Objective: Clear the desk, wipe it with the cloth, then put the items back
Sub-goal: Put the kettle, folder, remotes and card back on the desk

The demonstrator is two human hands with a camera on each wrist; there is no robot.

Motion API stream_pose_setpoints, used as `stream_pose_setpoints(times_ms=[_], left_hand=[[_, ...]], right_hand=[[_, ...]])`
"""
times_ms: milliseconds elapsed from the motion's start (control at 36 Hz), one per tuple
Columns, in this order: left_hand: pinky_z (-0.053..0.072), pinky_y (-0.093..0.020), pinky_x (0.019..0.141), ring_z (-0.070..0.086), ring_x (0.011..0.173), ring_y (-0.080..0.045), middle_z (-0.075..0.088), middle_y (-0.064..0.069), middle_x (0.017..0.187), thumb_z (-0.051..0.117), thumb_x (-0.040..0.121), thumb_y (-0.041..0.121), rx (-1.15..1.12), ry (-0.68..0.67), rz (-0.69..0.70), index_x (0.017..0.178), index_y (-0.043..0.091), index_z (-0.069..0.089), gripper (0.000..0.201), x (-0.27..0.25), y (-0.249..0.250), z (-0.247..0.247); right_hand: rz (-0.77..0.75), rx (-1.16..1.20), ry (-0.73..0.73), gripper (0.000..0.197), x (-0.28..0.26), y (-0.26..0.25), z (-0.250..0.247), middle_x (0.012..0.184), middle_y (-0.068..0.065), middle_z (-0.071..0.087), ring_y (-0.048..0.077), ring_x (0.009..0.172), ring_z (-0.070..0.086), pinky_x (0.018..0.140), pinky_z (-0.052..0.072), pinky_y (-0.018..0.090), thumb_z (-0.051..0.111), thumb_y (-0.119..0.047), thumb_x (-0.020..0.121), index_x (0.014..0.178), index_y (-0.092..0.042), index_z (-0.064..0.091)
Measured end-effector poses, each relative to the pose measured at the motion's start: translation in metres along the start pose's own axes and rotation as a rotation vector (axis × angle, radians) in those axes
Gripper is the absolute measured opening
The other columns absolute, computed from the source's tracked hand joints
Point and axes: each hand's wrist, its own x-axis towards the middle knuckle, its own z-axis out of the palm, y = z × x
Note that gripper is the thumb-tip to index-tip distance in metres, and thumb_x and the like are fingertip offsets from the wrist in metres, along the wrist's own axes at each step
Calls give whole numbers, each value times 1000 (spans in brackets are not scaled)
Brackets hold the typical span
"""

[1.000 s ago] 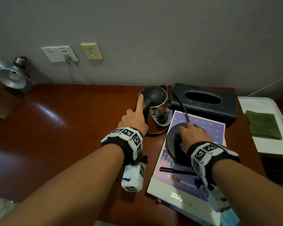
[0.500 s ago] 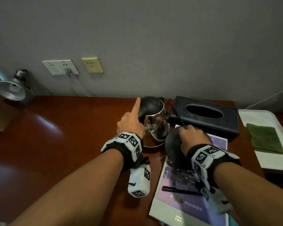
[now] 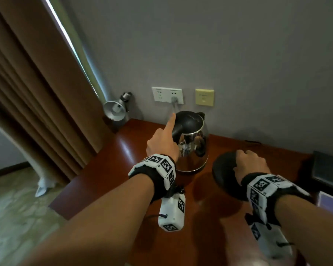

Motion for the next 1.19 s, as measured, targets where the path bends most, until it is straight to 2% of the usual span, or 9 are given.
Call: stream_pose_setpoints(times_ms=[83,306,500,639,722,833,972,1111,1194], left_hand=[[43,-35,81,57,106,-28,54,-4,116,57,91,11,16,-8,-31,151,49,8,86,17,-47,-16],[38,-33,76,56,106,-28,55,-6,121,53,93,10,25,-40,-69,152,45,8,82,66,-135,-33],[41,-33,79,56,102,-24,56,-4,116,53,92,9,-7,-51,-94,152,44,9,83,118,-176,-34],[48,-41,87,57,98,-25,58,-5,113,54,90,8,-25,-31,-93,152,45,12,83,157,-199,-36],[48,-42,86,57,97,-25,58,-4,112,54,90,7,-29,-19,-95,152,45,12,84,173,-210,-37],[49,-43,89,58,99,-26,58,-4,114,55,90,7,-26,-34,-106,151,45,14,83,202,-233,-38],[45,-36,83,58,99,-25,56,-2,113,54,89,7,-5,-66,-95,151,47,14,84,224,-260,-36],[39,-29,74,48,86,-15,54,0,109,54,90,8,-16,-88,-89,151,48,13,83,257,-293,-35],[38,-28,73,47,85,-13,54,1,110,55,90,8,-33,-99,-81,151,48,11,86,270,-308,-33]], right_hand=[[19,22,25,37,14,-47,4,131,16,45,40,120,48,91,45,42,53,-14,96,130,-7,42],[-26,76,31,38,46,-149,25,130,16,47,38,119,47,92,43,41,55,-14,95,130,-6,43],[-55,127,30,40,99,-208,38,130,15,46,38,121,46,92,44,40,56,-10,94,131,-5,42],[-55,131,42,41,142,-238,46,130,15,47,38,120,47,92,43,40,57,-12,94,131,-6,42],[-56,123,12,41,157,-253,54,130,16,48,39,120,47,92,43,41,58,-12,93,131,-6,42],[-52,115,-28,41,182,-280,68,129,16,48,38,119,48,92,44,41,58,-12,93,130,-6,42],[-21,120,-63,45,203,-309,82,131,15,46,39,121,47,93,45,41,59,-13,92,133,-6,40],[30,132,-82,48,234,-346,99,132,14,43,39,121,46,94,44,42,61,-13,91,134,-6,40],[74,134,-95,48,249,-360,107,132,14,42,40,123,43,95,44,44,62,-13,91,133,-6,40]])
